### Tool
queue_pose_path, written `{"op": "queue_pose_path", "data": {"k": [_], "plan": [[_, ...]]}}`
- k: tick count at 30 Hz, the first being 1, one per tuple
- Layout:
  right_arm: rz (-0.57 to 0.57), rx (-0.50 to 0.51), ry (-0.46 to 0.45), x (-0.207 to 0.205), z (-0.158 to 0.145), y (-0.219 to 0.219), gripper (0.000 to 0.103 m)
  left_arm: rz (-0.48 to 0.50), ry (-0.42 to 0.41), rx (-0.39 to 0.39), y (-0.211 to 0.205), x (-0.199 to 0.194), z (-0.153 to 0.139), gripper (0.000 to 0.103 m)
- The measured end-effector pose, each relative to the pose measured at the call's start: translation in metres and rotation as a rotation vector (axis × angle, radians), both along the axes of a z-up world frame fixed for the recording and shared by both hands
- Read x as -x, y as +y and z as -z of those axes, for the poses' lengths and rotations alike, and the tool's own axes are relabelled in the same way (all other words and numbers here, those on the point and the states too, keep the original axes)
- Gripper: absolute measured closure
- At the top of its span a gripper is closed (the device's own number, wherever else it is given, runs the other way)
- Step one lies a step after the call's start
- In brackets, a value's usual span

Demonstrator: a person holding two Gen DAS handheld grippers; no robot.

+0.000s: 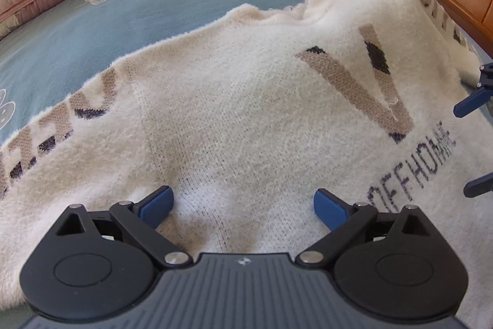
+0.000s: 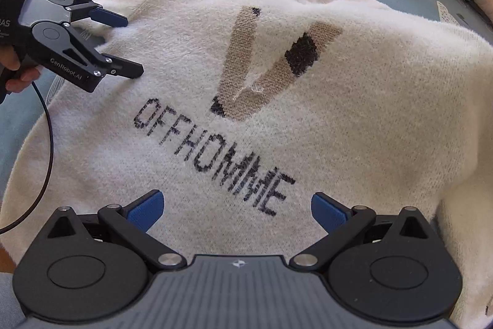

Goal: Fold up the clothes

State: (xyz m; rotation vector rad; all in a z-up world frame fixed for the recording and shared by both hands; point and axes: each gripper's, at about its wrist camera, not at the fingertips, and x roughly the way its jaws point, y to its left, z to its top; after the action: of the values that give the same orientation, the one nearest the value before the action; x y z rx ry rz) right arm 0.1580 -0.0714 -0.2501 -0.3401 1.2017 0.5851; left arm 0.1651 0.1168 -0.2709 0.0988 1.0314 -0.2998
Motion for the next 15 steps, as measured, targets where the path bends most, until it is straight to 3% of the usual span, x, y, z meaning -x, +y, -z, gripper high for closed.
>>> {"op": "queue_pose_path", "data": {"k": [4, 9, 15], "plan": [[0.014, -0.039, 0.001, -0.017, -0.002, 0.016, 0.0, -0.146, -0.019, 0.15, 0.029, -0.015, -0.025, 0.006], [0.018, -0.086, 0.016, -0.037, -0.008, 0.043, 0.0, -0.355, -0.046, 0.141, 0.09, -0.031, -0.03, 0.007], [-0.059, -0.104, 0.015, -0.05, -0.011, 0.078, 0.0, -0.645, -0.076, 0.154, 0.189, -0.023, -0.025, 0.007]]}}
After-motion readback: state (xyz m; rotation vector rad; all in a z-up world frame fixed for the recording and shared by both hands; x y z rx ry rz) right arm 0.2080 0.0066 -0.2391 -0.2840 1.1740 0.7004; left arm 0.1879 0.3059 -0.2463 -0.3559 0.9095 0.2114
